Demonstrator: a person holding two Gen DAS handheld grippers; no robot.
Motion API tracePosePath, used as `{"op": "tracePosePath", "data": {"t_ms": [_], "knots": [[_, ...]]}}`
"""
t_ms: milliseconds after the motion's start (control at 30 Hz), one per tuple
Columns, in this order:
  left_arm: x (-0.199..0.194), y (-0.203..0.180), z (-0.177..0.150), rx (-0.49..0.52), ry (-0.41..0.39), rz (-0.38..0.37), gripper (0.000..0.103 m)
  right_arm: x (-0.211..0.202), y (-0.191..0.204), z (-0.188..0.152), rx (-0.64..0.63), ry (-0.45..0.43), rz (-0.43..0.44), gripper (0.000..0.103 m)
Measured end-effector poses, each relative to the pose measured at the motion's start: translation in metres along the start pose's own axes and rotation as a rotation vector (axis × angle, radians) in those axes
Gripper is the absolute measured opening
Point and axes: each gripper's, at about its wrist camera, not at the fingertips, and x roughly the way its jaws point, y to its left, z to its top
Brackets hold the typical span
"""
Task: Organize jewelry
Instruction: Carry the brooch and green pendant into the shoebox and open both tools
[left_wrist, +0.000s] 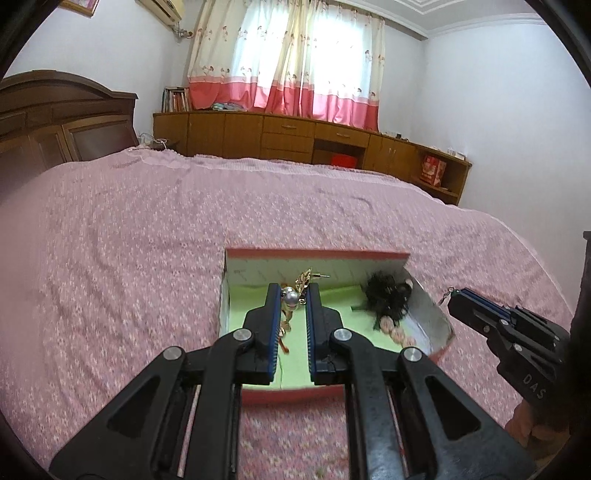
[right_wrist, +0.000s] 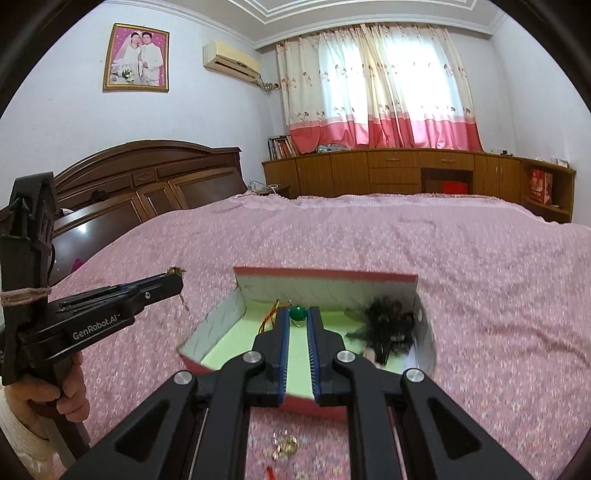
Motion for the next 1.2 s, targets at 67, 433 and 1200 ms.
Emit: {"op": "tracePosePath", "data": {"t_ms": [67,433,1200], "knots": [[0.006,0.001,0.005,0.001,-0.005,0.006,0.004,0.005,0.001,0.005,-0.003,-0.006,-0.004,0.011],[0.052,0.006,0.022,0.013,0.017,0.047,0.004,0.052,-0.012,0.025,0.004,0.014,-0.043,0.011],[0.147,0.019,-0.016,-0.009,0.348,0.123,0.005,0.167,-0.047,0.005,0.045,0.394,-0.063,0.011]]}}
